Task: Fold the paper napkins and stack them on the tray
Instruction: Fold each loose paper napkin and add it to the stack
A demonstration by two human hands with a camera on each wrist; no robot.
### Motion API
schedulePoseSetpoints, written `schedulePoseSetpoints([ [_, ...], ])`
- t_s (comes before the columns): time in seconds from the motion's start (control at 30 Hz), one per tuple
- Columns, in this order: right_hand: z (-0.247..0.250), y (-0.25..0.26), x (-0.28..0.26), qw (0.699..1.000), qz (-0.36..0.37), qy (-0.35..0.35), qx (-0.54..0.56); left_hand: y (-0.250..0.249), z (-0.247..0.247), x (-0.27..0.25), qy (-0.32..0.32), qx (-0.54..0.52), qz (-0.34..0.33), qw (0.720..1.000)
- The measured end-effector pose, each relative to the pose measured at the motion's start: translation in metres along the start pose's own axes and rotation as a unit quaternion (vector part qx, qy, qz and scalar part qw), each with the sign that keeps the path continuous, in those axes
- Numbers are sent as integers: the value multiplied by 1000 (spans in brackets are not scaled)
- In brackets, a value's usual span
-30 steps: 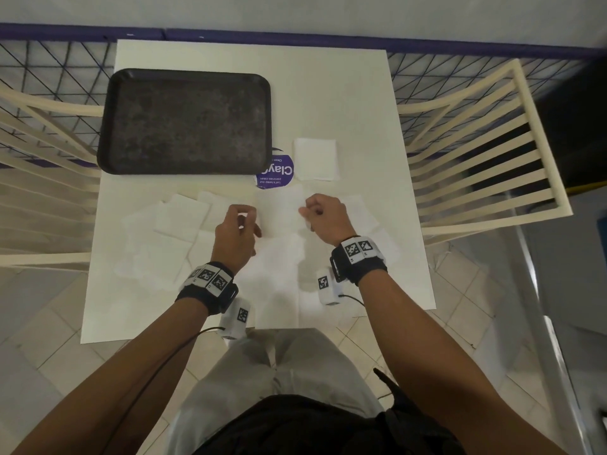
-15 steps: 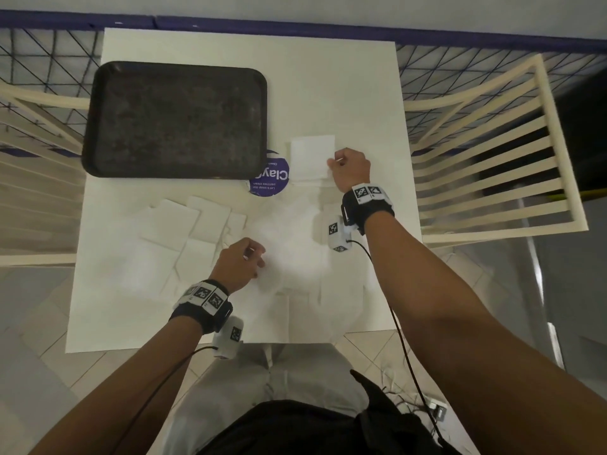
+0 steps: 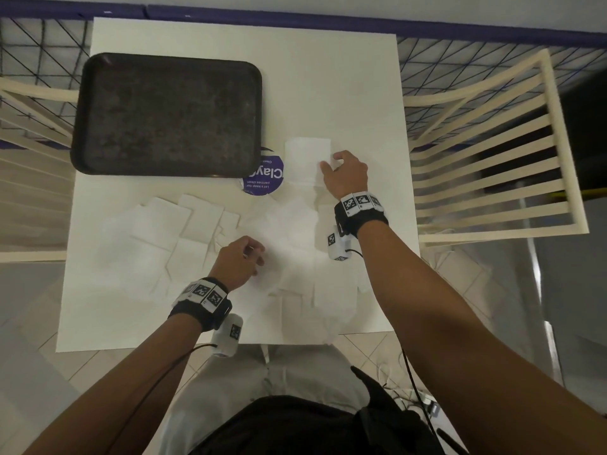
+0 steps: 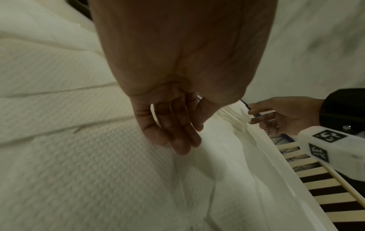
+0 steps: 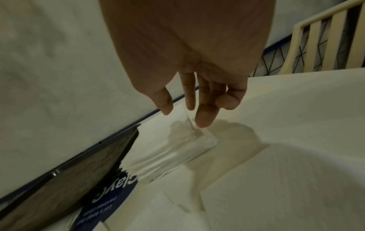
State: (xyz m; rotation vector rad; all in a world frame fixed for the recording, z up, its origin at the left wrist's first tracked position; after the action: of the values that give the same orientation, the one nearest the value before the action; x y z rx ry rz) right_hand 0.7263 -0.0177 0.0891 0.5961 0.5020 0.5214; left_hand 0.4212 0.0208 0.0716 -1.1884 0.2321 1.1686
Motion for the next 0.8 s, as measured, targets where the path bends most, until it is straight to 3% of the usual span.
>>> schedulePoseSetpoints([
  [0.23, 6, -33, -48, 1000, 2, -4, -24, -7, -14, -2, 16, 1, -45, 999],
  [0.47, 2, -95, -114, 996, -88, -4, -34, -13, -32, -10, 7, 29, -112, 993],
  [0.63, -6, -109, -139, 989, -129, -23, -72, -9, -32, -13, -4, 25, -109, 994],
  [0.8, -10, -110, -141, 986, -164, -35, -9, -5, -29, -16, -3, 7, -101, 995],
])
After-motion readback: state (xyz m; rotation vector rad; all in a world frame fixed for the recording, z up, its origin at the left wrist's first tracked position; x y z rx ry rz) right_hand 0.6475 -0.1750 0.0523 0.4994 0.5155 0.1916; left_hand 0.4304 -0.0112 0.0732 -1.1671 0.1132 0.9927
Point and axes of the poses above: each hand's wrist, its own x-axis towards the middle knuckle, its own z-axis out of the back of the hand, y = z × x, the point moved 3 cm from there along x, towards the middle knuckle, and after that the axes turned 7 degrees about z, right-handed, at the moved point
